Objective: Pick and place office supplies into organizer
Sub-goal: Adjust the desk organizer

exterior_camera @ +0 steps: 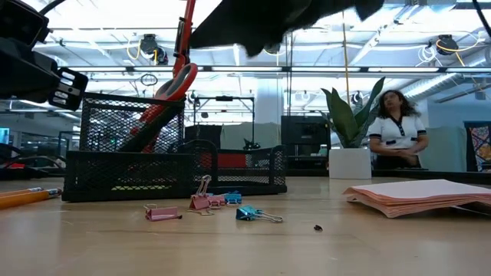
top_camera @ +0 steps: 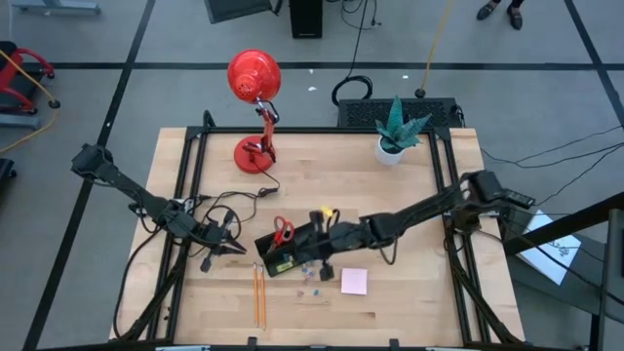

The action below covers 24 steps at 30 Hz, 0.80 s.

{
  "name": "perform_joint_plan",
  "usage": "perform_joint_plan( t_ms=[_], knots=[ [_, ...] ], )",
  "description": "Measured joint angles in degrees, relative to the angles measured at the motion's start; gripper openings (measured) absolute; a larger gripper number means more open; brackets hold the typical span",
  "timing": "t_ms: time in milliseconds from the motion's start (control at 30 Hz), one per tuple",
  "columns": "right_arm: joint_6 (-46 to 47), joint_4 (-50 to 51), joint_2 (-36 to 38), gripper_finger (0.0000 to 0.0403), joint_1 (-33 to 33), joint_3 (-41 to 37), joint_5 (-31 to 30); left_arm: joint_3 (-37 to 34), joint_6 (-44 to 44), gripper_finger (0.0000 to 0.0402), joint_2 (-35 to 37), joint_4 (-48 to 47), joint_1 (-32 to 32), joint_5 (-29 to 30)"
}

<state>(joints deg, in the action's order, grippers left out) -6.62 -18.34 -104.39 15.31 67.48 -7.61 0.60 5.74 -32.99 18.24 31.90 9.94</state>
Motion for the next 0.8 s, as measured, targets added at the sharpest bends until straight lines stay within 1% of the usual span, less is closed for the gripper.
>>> perform_joint_plan(
  t_ms=[67, 133, 367, 467, 667, 800],
  knots=[
    [1.41, -1.90, -2.98, 0.0000, 0.00, 0.88, 1.60, 0.00, 0.00, 0.0031, 0.00, -0.02, 0.02, 0.65],
    [2.08, -2.88, -6.05, 0.0000, -0.02, 2.57, 1.96, 0.00, 0.00, 0.0031, 0.00, 0.00, 0.00, 0.91],
    [2.09, -1.70, -14.02, 0.0000, -0.04, 10.77, 3.27, 0.00, 0.02, 0.0031, 0.00, -0.17, 0.00, 1.04],
    [2.69, 0.62, -16.50, 0.0000, -0.04, 13.33, 3.20, 0.00, 0.02, 0.0031, 0.00, -0.28, 0.02, 1.04],
    [4.05, 1.38, -18.25, 0.0000, -0.04, 15.21, 2.80, 0.00, 0.02, 0.0031, 0.00, -0.53, 0.00, 1.04],
    [4.27, 2.05, -18.37, 0.0000, -0.04, 15.26, 0.13, 0.00, 0.04, 0.0031, 0.00, -0.55, 0.00, 1.04]
  ],
)
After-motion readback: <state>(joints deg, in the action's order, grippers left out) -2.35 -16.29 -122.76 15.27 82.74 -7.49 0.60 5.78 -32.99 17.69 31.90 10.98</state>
